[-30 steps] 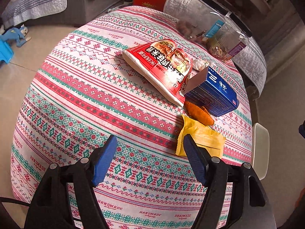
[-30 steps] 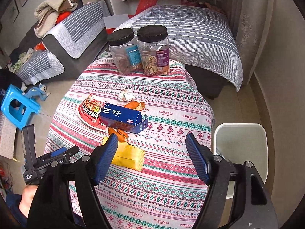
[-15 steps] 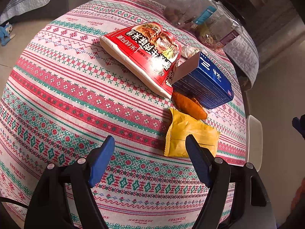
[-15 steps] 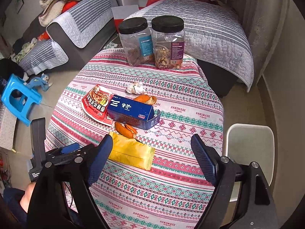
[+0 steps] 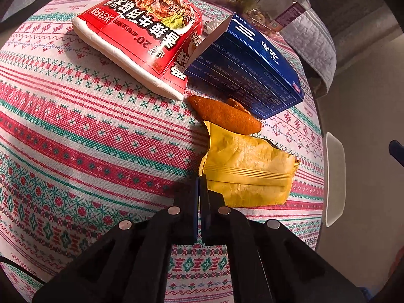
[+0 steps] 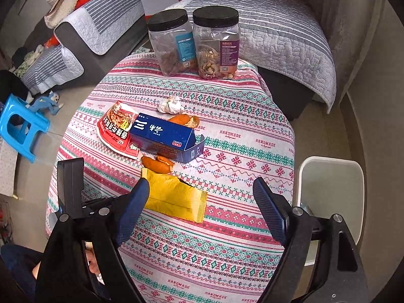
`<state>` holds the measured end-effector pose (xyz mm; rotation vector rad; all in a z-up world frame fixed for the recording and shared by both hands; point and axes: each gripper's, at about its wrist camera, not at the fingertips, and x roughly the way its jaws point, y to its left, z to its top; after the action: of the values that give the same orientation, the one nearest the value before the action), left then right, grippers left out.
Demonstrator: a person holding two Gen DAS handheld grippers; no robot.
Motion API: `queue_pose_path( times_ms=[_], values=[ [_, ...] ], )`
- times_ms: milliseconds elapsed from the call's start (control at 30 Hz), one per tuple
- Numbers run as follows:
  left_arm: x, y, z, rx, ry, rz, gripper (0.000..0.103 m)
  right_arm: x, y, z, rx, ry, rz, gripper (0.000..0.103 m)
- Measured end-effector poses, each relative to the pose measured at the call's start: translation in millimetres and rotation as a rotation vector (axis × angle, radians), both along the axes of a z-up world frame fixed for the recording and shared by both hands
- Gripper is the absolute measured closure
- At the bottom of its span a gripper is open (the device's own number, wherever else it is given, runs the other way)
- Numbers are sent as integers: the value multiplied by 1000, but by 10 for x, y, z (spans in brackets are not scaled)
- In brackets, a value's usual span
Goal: Collect trash
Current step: 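Grasp yellow snack packet with left tool while right tool grasps orange sausage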
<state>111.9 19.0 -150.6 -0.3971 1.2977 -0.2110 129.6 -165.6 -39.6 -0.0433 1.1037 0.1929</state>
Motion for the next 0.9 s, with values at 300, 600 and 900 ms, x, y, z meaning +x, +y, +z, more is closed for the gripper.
queue_pose_path(
  times_ms=[300, 600, 900],
  values=[
    [-120, 359, 343, -48, -41, 54, 102, 147, 166, -210, 33, 63, 15, 22],
    [-239, 1094, 579, -10, -69, 214, 103, 302, 564, -582, 7, 106, 66, 23],
    [-339, 1541, 709, -35, -71, 277, 103, 520, 922, -1067, -28, 113, 93, 35]
  ],
)
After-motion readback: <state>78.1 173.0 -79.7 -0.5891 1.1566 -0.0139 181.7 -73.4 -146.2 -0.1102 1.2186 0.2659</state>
